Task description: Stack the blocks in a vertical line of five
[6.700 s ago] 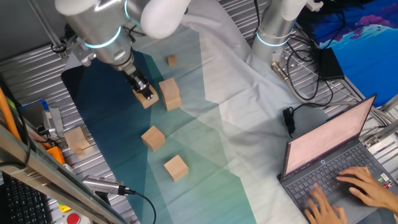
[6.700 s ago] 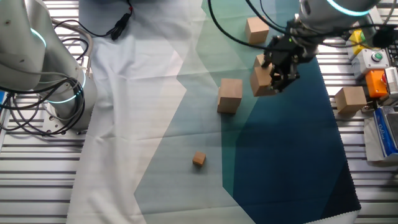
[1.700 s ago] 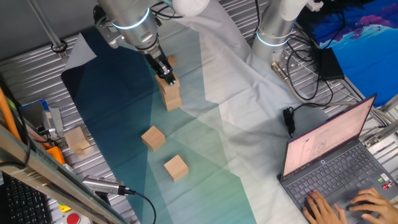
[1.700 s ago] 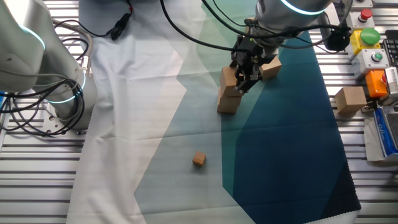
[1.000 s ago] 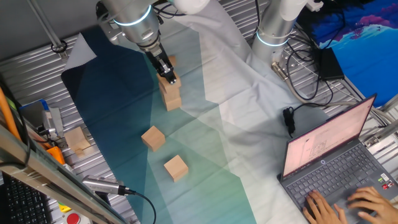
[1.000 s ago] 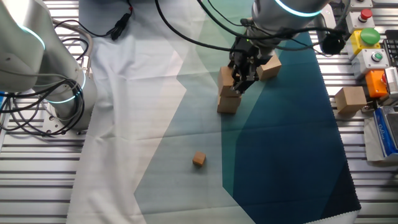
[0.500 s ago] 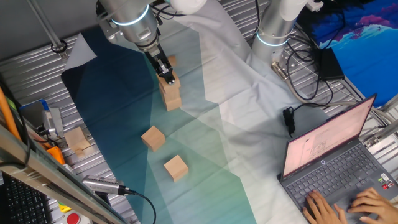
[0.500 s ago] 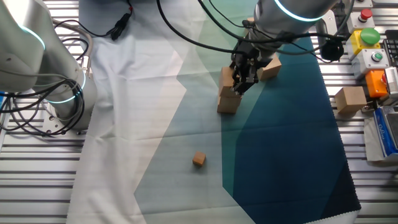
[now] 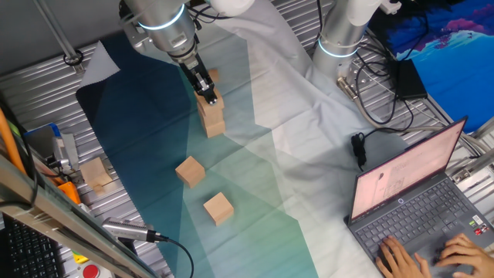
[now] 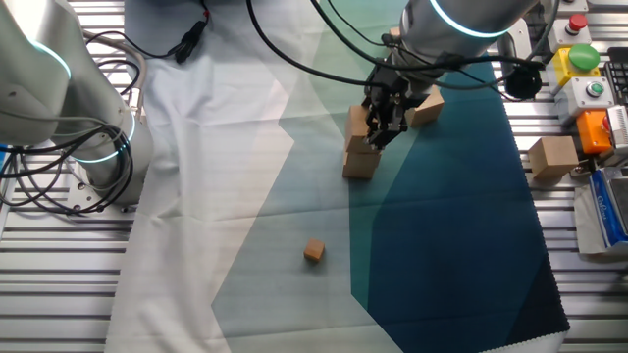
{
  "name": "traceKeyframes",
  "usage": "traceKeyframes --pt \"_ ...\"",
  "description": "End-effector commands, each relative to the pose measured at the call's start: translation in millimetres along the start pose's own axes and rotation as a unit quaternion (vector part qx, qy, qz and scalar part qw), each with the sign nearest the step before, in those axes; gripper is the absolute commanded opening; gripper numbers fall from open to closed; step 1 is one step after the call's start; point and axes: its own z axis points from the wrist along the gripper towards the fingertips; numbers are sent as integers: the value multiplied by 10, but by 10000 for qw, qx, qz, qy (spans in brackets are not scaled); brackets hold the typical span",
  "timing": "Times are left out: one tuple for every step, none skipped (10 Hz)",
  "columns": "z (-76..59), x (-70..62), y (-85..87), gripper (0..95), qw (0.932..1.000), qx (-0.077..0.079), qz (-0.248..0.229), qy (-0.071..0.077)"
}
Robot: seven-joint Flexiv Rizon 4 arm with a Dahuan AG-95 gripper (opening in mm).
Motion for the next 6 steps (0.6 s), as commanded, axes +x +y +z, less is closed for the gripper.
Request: traceKeyframes --pt "-1 2 1 0 10000 1 -6 -1" --pt "0 0 2 0 10000 31 9 0" --pt "1 -4 4 0 10000 27 -44 -21" --pt "3 -6 3 190 10000 29 -50 -24" --pt "3 -6 3 190 10000 29 -64 -32" --pt "4 -6 2 190 10000 24 -67 -34"
